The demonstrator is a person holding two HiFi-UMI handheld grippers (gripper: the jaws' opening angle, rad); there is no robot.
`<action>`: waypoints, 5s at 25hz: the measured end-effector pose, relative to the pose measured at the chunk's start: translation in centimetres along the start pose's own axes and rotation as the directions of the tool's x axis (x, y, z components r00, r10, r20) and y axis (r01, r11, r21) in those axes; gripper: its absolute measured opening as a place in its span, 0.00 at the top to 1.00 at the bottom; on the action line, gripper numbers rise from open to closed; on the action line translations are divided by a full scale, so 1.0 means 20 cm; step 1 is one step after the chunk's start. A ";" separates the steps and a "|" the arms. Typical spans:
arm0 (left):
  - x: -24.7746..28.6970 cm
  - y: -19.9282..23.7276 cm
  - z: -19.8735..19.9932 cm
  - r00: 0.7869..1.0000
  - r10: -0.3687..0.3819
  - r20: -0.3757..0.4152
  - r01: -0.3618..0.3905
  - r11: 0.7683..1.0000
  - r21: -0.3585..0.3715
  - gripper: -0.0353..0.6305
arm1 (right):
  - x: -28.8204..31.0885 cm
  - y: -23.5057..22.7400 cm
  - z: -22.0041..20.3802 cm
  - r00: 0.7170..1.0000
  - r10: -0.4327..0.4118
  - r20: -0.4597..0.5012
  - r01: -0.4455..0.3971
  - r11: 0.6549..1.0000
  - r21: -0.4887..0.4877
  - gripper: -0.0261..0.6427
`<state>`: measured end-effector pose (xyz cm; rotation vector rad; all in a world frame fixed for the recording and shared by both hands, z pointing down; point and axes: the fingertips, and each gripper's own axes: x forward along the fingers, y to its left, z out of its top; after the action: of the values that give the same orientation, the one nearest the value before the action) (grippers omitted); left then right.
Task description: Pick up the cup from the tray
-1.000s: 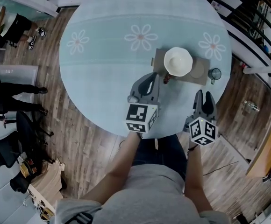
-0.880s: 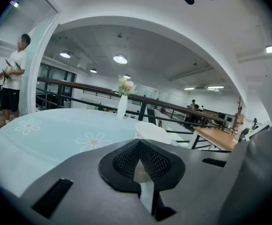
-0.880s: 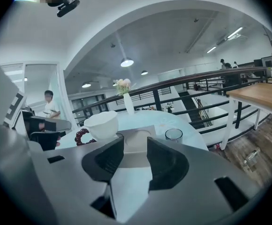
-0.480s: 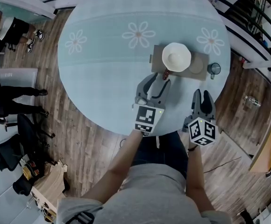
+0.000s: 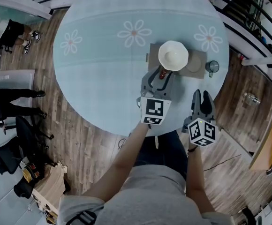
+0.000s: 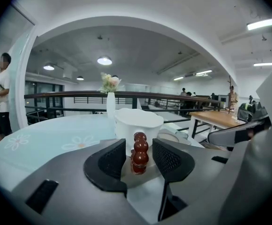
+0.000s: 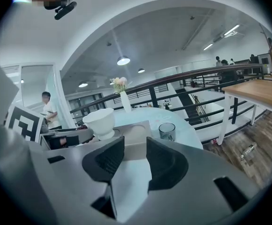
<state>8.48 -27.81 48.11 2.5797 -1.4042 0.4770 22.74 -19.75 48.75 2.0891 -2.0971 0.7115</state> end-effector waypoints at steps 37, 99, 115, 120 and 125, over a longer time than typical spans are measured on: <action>0.01 0.07 0.08 0.999 0.037 0.028 -0.038 0.999 0.014 0.89 | 0.01 -0.06 -0.02 1.000 -0.006 -0.018 0.007 1.000 0.023 0.76; -0.48 0.55 -0.55 0.981 0.183 -0.072 -0.187 0.980 -0.064 0.89 | 0.09 0.53 -0.10 0.978 0.200 -0.054 -0.202 0.978 -0.047 0.81; -0.63 0.59 -0.40 0.959 0.272 -0.075 -0.276 0.960 -0.047 0.77 | 0.09 0.65 -0.04 0.967 0.252 -0.032 -0.254 0.963 -0.087 0.81; -0.65 0.58 -0.19 0.961 0.277 0.021 -0.274 0.959 -0.076 0.91 | 0.10 0.72 0.01 0.955 0.295 -0.021 -0.296 0.948 -0.118 0.89; -0.55 0.48 0.01 0.979 0.190 0.076 -0.188 0.982 -0.023 0.94 | 0.12 0.78 0.07 0.940 0.340 -0.001 -0.336 0.930 -0.147 0.94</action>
<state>-5.11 -24.44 43.92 2.4891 -1.6821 0.3925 7.89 -23.23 44.43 1.6889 -2.4725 0.5462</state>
